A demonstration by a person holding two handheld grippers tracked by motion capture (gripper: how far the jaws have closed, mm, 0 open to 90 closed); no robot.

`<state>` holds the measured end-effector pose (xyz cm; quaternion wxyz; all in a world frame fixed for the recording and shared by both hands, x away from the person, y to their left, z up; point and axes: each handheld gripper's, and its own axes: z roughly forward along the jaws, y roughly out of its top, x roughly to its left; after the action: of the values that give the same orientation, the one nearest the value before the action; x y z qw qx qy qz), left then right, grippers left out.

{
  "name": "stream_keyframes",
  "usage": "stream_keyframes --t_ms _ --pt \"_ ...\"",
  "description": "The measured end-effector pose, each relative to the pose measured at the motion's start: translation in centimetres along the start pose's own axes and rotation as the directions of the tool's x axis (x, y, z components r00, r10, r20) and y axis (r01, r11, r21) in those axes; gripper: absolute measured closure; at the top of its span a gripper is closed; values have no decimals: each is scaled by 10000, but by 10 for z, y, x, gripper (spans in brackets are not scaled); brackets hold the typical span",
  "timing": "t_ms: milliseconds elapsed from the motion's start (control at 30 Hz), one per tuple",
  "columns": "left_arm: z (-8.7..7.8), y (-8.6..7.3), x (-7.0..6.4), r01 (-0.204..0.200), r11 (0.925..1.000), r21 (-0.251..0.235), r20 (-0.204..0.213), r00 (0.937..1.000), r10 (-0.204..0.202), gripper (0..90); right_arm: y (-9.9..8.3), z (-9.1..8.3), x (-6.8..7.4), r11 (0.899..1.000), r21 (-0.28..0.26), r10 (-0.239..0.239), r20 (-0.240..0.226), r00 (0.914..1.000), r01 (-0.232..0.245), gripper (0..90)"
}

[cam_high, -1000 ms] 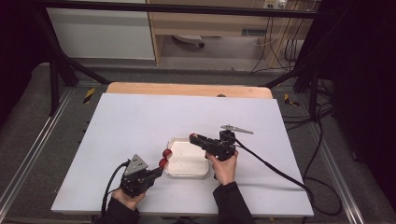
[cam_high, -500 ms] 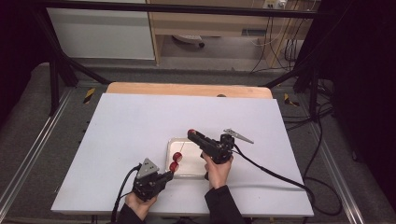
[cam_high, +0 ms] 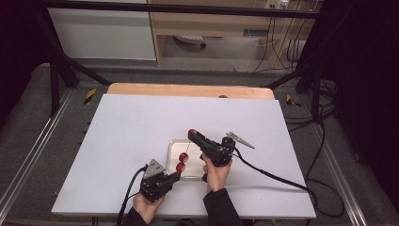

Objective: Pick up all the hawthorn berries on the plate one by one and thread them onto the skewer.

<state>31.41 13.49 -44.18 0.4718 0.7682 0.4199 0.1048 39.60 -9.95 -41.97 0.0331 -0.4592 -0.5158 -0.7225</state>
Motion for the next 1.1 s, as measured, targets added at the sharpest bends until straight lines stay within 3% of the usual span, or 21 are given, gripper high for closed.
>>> stream_keyframes --t_ms 1100 --pt "-1 1 1 206 9993 -299 -59 9998 -208 882 -11 3 -3 9979 -292 558 -405 9976 -570 623"
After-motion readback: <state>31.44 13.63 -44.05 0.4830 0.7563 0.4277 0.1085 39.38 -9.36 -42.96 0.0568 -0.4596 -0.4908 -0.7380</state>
